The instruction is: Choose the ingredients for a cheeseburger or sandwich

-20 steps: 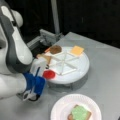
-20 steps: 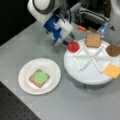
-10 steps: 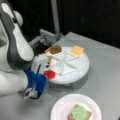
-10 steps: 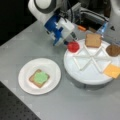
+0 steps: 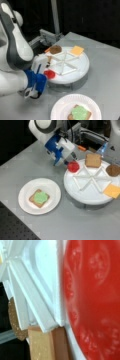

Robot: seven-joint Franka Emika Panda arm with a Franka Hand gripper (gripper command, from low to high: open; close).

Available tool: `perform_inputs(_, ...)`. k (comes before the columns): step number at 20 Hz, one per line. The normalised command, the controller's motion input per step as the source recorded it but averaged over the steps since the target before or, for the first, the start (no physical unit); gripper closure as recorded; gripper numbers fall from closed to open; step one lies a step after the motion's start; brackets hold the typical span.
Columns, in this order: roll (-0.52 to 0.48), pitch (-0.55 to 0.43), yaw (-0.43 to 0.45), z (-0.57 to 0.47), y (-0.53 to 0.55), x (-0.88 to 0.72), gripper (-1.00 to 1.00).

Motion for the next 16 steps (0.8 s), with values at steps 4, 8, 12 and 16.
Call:
perform_inputs(4, -0.129, -0.171, -0.276, 0.05, 0.31, -0.16, -1.00)
perform_inputs(8, -0.148, -0.148, -0.275, 0.09, 0.31, -0.18, 1.00)
perform_inputs(12, -0.147, -0.134, -0.270, 0.10, 0.28, -0.20, 1.00)
perform_inputs(16, -0.138, -0.130, -0.260, 0.12, 0.22, -0.23, 1.00)
